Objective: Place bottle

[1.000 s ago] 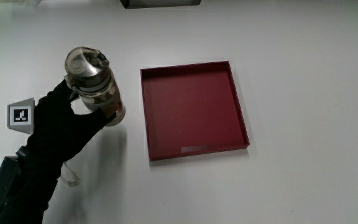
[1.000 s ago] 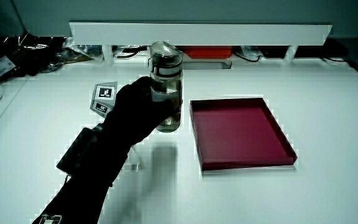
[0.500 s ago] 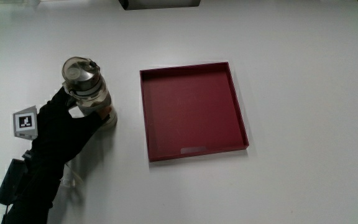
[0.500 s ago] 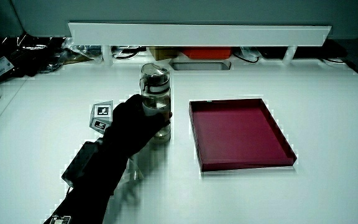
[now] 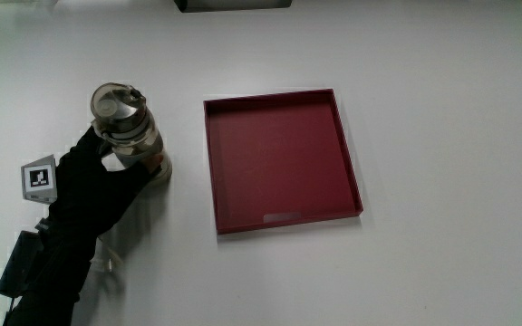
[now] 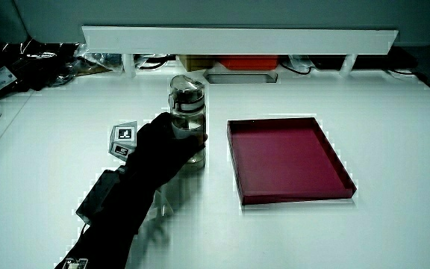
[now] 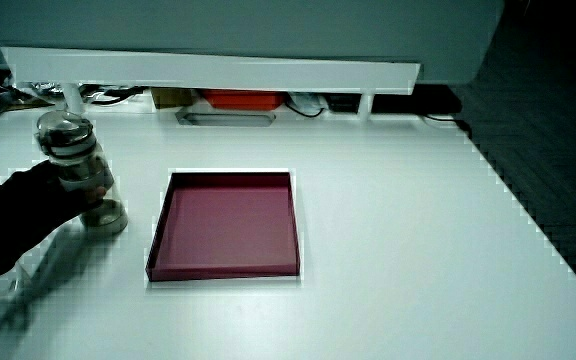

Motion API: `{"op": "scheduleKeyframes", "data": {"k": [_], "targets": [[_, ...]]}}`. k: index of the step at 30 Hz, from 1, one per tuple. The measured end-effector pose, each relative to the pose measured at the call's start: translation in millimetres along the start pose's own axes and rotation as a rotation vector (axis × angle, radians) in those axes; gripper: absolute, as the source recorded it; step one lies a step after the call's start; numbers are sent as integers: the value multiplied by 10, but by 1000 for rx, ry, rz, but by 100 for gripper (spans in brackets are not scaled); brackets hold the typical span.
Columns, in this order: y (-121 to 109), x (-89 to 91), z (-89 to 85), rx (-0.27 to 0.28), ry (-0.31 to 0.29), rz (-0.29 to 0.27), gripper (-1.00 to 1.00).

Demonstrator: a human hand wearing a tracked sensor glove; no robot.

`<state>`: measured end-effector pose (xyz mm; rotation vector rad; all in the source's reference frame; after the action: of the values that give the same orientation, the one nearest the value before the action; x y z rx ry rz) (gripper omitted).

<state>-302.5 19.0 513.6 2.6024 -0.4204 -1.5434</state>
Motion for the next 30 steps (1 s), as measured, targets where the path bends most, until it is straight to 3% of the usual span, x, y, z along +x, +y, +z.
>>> {"op": "scheduleKeyframes", "data": {"k": [10,11,12,13,14,16,19,21,24,30], "targets": [[-22,-26,3,-28,-28,30,-56],[-45,-14,12,-27,5,55,-59],[-57,-6,19,-28,-20,32,-63],[-86,20,36,-29,-18,55,-67],[-105,29,56,-24,-18,43,-70],[-153,69,105,-46,36,56,-78],[-225,129,157,-107,81,-3,-89],[-332,206,203,-129,171,97,-96],[-491,271,258,-145,214,68,-100],[-793,382,393,-161,289,157,-100]]}}
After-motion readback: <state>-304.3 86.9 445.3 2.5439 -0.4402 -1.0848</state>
